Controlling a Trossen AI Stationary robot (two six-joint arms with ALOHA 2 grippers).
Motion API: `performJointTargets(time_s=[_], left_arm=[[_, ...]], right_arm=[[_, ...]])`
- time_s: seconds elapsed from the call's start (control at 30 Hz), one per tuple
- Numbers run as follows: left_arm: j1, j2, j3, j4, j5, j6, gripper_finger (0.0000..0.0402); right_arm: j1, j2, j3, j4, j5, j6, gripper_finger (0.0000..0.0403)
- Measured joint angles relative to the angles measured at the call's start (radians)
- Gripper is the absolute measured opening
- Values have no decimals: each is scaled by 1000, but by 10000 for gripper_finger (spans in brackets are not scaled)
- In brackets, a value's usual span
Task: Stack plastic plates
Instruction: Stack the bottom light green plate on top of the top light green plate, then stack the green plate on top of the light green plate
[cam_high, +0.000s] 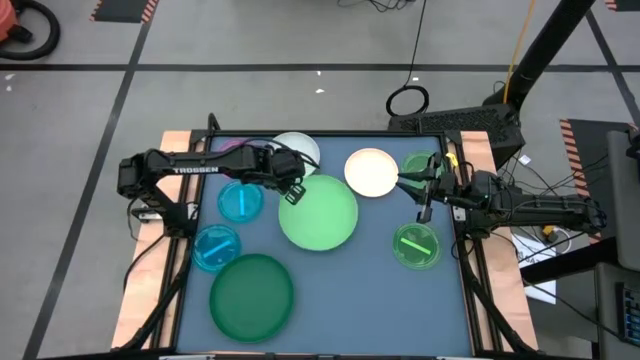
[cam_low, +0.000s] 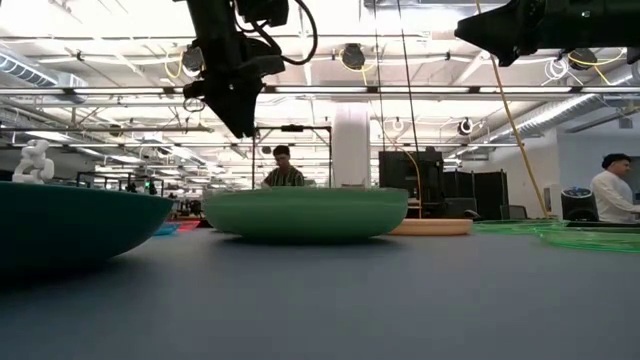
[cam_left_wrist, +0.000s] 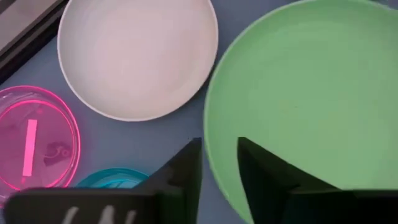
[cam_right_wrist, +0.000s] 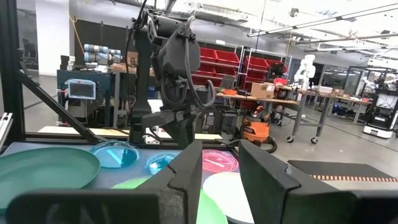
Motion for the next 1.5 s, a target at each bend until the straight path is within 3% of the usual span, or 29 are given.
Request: performJointTargets(time_s=[0.33,0.9,1.2,1.5], left_arm=[[-77,0,0,-2,-14,90,140],[-541,0,0,112,-15,204,140],[-739,0,-8,-145,61,-61,140],[-884,0,-200,-157,39,-257,140]], right_arm=[[0,0,0,-1,0,0,98],[0,0,0,-1,0,0,98],[0,0,0,-2,0,12,98],[0,0,0,-1,0,50,98]])
